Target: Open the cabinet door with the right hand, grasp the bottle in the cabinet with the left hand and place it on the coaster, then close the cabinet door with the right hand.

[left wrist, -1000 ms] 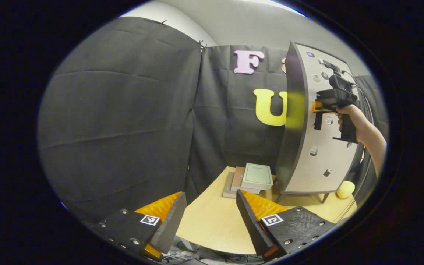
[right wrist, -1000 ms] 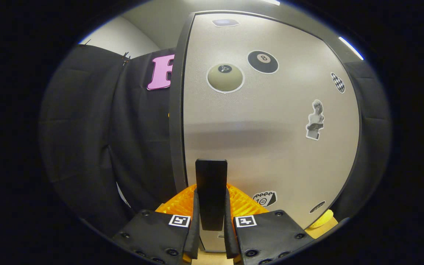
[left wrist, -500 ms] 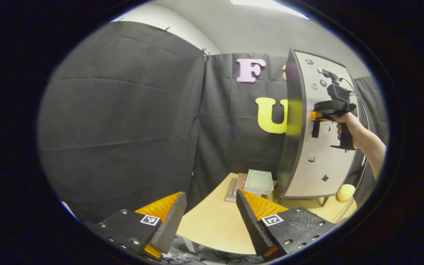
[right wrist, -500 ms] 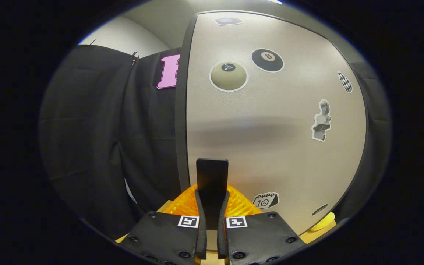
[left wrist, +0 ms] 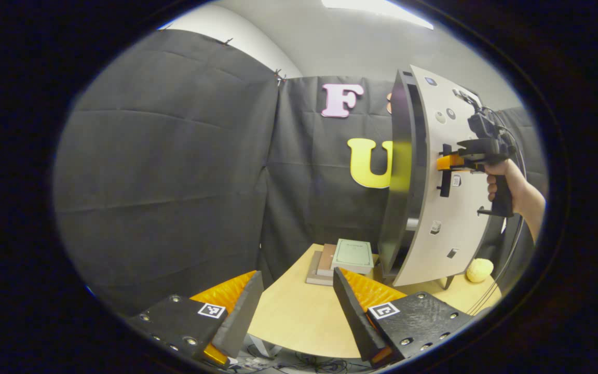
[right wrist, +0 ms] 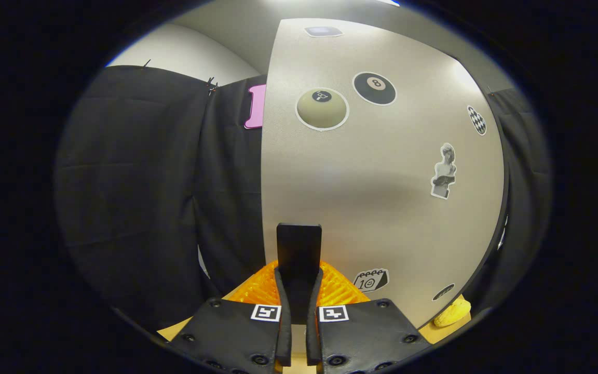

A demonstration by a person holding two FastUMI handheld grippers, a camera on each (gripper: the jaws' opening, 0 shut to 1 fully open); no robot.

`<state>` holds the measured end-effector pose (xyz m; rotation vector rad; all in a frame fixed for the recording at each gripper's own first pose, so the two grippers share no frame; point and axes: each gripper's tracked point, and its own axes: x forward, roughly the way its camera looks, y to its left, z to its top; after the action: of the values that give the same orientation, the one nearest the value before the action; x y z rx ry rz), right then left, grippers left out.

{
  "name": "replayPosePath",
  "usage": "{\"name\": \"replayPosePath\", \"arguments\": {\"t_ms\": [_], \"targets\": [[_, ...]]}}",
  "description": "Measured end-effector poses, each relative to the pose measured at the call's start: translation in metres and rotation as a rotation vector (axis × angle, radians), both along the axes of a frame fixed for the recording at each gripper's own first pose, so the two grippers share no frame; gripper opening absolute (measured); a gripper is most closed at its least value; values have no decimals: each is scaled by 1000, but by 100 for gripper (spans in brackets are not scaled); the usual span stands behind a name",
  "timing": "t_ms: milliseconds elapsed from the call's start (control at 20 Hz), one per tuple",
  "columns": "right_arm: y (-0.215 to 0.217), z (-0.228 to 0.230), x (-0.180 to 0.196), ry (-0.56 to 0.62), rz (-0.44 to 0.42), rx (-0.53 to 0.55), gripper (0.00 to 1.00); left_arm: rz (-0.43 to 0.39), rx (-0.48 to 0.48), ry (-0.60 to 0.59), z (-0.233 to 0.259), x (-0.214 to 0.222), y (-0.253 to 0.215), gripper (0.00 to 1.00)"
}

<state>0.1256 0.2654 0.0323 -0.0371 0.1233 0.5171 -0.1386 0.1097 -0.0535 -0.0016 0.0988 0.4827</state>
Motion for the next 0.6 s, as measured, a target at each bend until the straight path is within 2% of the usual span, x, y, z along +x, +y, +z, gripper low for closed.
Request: {"name": "replayPosePath", "arguments": {"t_ms": [250,600], "targets": [[-13,3,-18,-2,38,2,13,-112,3,8,-2,31,-35,82],[-37,2,-42,15,64,45,13,-256,-81,37,-21,64,-90,82]]}}
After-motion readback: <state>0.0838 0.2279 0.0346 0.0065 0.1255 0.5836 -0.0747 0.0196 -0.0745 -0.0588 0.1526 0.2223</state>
